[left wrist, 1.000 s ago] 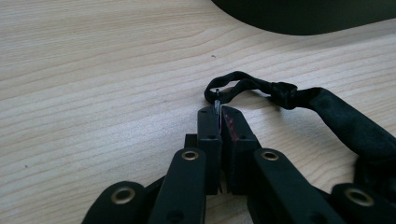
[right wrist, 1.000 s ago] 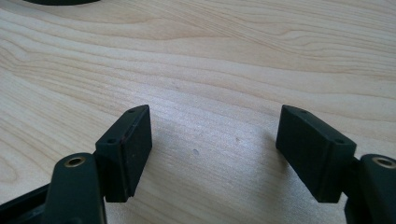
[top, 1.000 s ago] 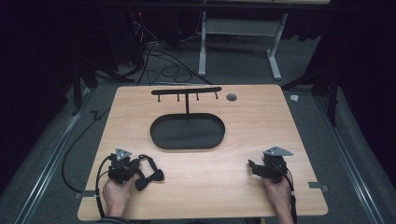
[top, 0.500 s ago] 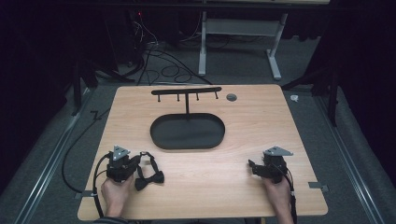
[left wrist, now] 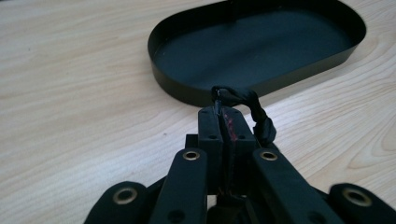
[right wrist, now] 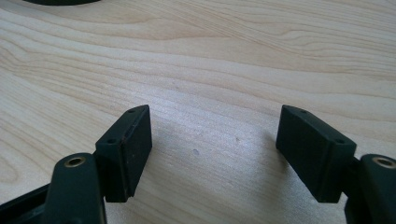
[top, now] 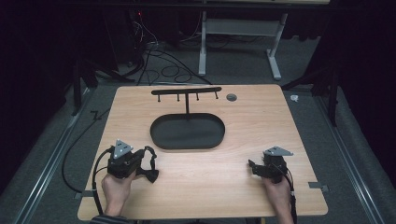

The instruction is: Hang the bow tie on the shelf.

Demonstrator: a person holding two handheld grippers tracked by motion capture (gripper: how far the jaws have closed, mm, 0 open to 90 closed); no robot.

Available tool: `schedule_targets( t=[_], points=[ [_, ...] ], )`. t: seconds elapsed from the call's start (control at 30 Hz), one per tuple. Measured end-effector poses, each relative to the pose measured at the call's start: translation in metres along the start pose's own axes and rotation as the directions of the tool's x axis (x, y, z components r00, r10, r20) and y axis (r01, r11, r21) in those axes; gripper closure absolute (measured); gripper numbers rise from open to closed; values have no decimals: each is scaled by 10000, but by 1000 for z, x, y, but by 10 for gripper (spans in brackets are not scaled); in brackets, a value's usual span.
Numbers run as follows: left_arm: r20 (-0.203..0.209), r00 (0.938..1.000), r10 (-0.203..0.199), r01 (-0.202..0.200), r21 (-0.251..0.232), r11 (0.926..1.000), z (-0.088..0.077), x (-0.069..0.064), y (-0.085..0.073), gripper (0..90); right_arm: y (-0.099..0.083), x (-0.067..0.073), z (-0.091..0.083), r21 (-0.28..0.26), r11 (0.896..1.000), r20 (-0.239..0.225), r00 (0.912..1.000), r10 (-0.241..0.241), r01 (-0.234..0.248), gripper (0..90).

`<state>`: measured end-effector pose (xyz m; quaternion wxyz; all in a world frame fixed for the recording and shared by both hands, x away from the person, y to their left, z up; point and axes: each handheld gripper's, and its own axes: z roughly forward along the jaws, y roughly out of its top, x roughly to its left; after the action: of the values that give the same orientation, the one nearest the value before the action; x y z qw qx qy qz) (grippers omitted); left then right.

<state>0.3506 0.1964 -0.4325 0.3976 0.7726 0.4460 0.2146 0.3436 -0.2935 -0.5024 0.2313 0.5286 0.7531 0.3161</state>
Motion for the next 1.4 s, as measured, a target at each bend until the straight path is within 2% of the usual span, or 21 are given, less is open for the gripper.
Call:
schedule_targets(
  t=[0.1, 0.3, 0.5, 0.67, 0.83, 1.23, 1.4],
  points=[
    [50, 9997, 233, -232, -126, 9997, -2, -3, 7, 874, 0, 0, 0, 1, 10000, 0, 10000, 0, 0, 281],
    [472, 9988, 121, -107, -298, 9995, -2, -4, 16, 875, 0, 0, 0, 3, 10000, 2, 10000, 10, -10, 280],
    [592, 9979, 253, -227, -450, 9987, -5, -3, 30, 876, 0, 0, 0, 5, 10000, 2, 10000, 7, -7, 280],
    [839, 9962, 212, -161, -607, 9980, -5, -5, 40, 876, 0, 0, 0, -9, 10000, -5, 10000, 15, -15, 281],
    [907, 9951, 398, -351, -525, 9980, -2, -7, 47, 877, 0, 0, 0, -3, 10000, -19, 10000, -6, 6, 279],
    [1147, 9929, 330, -231, -870, 9959, -1, -6, 65, 877, 0, 0, 0, 5, 10000, -39, 10000, 1, -1, 279],
    [1153, 9920, 508, -403, -914, 9950, -1, -8, 76, 878, 0, 0, 0, -1, 10000, -37, 10000, 24, -24, 279]
  ],
)
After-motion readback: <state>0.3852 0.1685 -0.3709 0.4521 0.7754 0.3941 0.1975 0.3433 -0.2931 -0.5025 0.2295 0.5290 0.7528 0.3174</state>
